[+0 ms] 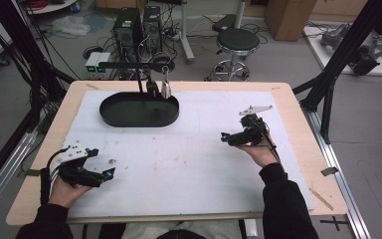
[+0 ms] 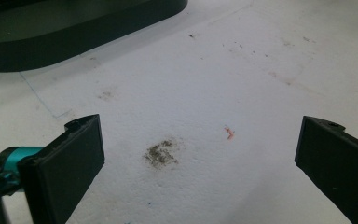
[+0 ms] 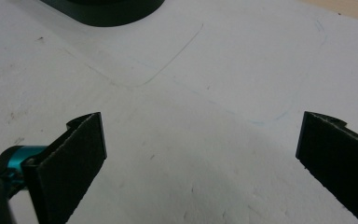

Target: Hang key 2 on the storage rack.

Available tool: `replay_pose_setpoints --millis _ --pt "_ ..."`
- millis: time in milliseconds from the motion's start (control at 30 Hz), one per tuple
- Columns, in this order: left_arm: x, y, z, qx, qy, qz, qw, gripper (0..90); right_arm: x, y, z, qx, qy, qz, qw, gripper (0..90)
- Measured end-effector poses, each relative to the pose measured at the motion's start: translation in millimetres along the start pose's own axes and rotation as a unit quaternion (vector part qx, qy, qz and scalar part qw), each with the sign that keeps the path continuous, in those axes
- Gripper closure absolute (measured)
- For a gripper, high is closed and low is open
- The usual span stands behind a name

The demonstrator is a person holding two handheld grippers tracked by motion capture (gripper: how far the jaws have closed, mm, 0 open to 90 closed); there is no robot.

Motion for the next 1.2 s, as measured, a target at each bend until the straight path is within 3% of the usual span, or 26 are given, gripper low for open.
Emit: replay_pose_setpoints --millis 300,733,1200 --pt "1.6 -1.1 1.4 0.000 -0.001 -0.005 1.0000 1.7 -17.2 -18.3 4.2 0.016 -0.006 0.013 0.9998 0.8" --pt "1.9 -1.6 1.4 0.000 0.000 -0.008 1.0000 1.7 -41.4 -57.8 -0.9 0.034 -0.007 0.017 0.9992 0.8" --pt "1.9 -2.3 0.6 0.003 0.004 -0.011 0.9999 1.7 -50.0 -70.4 -3.0 0.025 -0.014 0.021 0.9994 0.7"
Point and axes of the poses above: each handheld gripper's, and its own axes: x roughly forward along the jaws, y roughly out of its top, z roughly to its right, the point moved 7 cm from there along x, roughly forward along the jaws, and after that the axes turned 12 degrees about z, right-handed, at the moved point
